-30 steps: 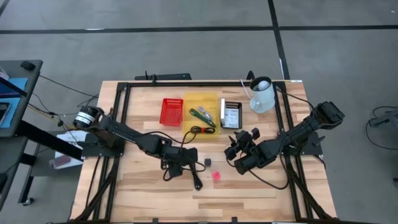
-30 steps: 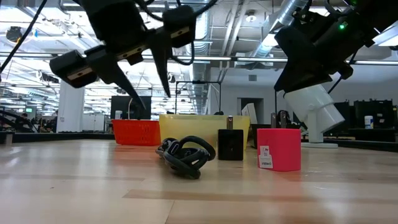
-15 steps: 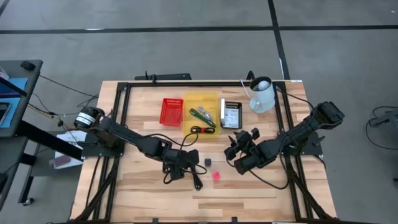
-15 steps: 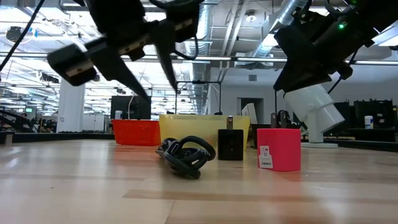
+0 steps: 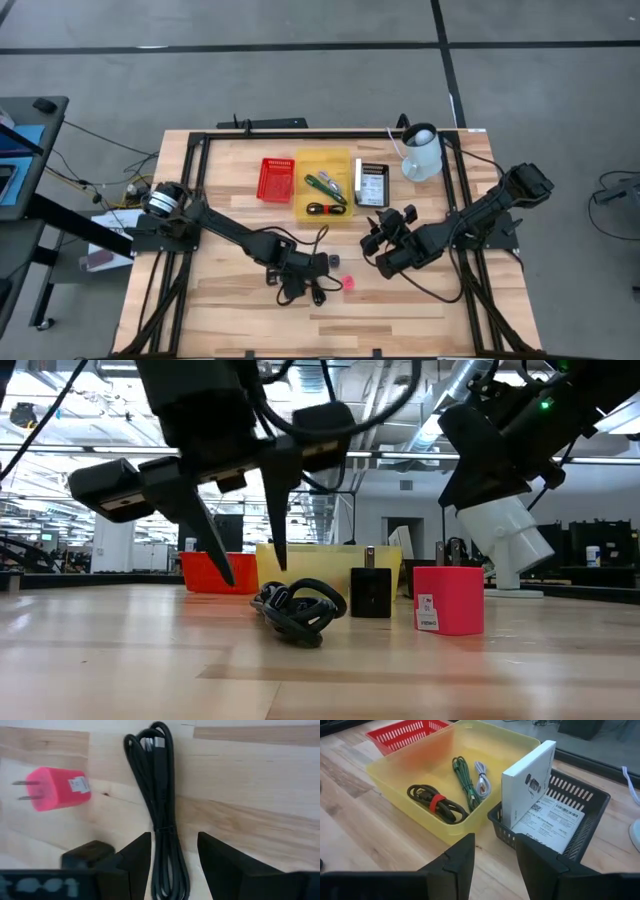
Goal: Pick and place items into bin
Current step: Put the black charger cable into the yellow bin
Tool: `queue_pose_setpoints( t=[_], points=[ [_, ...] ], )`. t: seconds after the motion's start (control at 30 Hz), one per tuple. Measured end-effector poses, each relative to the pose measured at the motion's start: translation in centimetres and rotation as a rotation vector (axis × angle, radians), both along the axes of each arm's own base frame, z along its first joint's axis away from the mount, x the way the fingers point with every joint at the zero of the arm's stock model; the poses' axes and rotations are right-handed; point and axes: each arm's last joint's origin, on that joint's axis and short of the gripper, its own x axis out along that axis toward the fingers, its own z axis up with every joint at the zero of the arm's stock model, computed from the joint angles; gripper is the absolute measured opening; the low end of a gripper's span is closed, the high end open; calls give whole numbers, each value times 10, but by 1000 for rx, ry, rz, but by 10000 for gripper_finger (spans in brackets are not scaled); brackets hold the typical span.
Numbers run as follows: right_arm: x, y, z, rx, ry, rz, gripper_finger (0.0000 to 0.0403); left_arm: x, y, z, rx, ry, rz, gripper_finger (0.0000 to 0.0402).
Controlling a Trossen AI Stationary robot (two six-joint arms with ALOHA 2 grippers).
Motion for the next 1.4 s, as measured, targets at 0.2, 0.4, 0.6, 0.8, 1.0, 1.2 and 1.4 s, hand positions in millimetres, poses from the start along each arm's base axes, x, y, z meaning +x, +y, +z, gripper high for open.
queue_pose_setpoints(
  t=[0.2, 0.4, 0.6, 0.8, 1.0, 1.2, 1.4],
  points=[
    [2, 1, -11, -19, 41, 0, 139, 8, 5, -9, -58, 43, -7, 153],
    [12, 6, -43, -47, 104, -4, 137, 11, 11, -8, -92, 39, 1, 153],
    [22, 11, -69, -44, 155, 0, 139, 12, 13, -7, -114, 29, -25, 153],
    [32, 13, -65, -58, 175, 6, 143, 18, 19, -11, -143, 18, -22, 153],
    [35, 12, -53, -78, 209, 1, 143, 22, 24, -29, -222, 87, -29, 153],
    [33, 11, -45, -92, 240, -1, 142, 25, 35, -37, -310, 145, 1, 149],
    [32, 10, -43, -96, 248, -1, 143, 21, 37, -37, -287, 181, 36, 92]
  ],
)
